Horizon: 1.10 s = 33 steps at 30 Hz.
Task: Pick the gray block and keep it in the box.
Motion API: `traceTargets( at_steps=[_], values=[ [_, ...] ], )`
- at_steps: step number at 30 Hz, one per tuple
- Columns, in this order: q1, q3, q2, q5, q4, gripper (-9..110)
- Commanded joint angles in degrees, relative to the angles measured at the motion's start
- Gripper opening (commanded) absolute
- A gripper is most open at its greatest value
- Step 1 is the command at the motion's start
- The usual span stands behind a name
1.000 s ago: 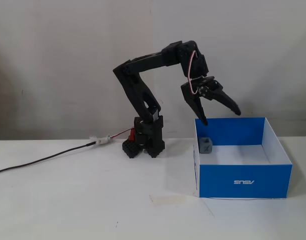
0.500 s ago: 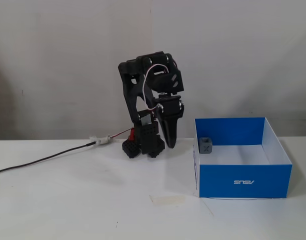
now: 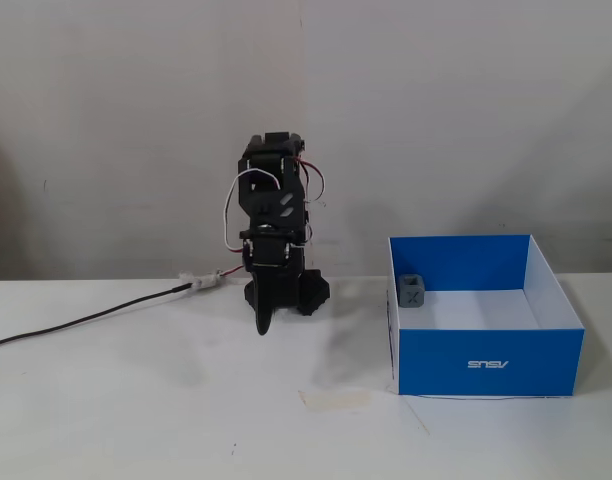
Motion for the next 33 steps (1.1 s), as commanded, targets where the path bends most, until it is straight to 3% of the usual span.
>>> traceTargets(
  at_steps=[1, 7, 9, 12, 21, 33],
  values=[
    [1.32, 3.87, 7.03, -1.49, -2.29, 0],
    [2.9, 17.84, 17.05, -4.39, -6.59, 0],
    [2.9, 24.17, 28.13, -6.15, -6.24, 0],
    [1.67, 32.08, 51.68, -8.53, 3.43, 0],
    [3.34, 32.08, 52.65, -8.26, 5.27, 5],
    [3.34, 32.08, 52.65, -8.26, 5.27, 0]
  ],
)
